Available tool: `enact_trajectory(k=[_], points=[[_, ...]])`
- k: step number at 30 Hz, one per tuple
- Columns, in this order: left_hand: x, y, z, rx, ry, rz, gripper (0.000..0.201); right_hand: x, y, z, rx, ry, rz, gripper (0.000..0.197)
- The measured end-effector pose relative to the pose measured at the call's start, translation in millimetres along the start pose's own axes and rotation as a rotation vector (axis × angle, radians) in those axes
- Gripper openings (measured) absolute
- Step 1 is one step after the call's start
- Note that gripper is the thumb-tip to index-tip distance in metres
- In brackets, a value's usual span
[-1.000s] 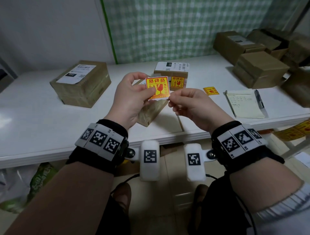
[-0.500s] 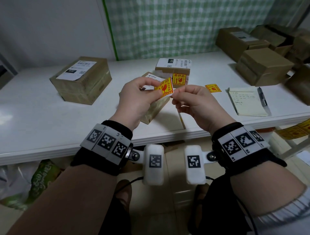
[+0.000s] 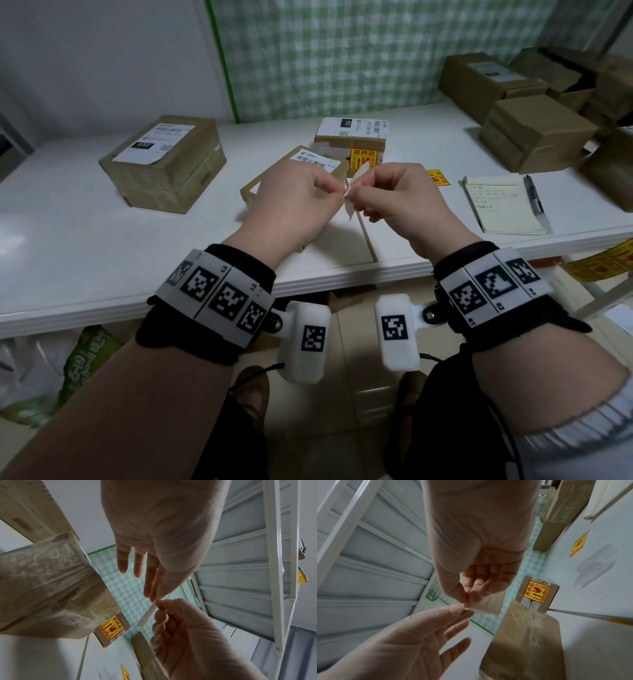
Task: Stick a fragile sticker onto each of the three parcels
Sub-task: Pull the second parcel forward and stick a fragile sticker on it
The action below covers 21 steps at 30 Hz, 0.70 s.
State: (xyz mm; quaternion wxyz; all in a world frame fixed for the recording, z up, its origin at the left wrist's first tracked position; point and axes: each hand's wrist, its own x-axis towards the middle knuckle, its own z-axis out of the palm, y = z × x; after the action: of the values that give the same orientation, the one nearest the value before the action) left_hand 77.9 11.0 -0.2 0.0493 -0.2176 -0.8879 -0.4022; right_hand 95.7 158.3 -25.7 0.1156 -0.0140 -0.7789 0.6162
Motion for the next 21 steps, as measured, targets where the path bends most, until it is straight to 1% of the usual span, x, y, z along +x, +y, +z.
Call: enact_trajectory(k=[2,6,8,11,13,15,17,19,21], points=[[-1,1,0,0.038,-0.006,0.037,0.019,0,1,1,-0.048,-0.016,-0.016,0.010],[3,-5,3,0.159,0.024,0.146,0.014,3,5,2,-0.157,-0.018,-0.055,0.016],[4,-8,5,0.187,0.027,0.164,0.014,3,6,1,-0.212,-0.018,-0.068,0.018],[3,-8,5,0.200,0.025,0.176,0.014,3,5,1,-0.238,-0.035,-0.075,0.016],[1,-6,4,0.124,0.003,0.124,0.014,1,4,0,-0.172,-0.070,-0.055,0.009],[1,-7,3,-0.072,0.005,0.005,0.017,0,4,-1,-0.067,-0.073,-0.021,0.009],[2,-9,1,-0.298,0.029,-0.116,0.022,2,4,-3,0.023,-0.041,0.014,0.012],[3,-12,1,-0.501,0.031,-0.221,0.023,2,2,-4,0.091,-0.029,0.039,0.008],[4,-13,2,-0.575,0.017,-0.264,0.026,2,0,-3,0.133,-0.052,0.057,0.005]])
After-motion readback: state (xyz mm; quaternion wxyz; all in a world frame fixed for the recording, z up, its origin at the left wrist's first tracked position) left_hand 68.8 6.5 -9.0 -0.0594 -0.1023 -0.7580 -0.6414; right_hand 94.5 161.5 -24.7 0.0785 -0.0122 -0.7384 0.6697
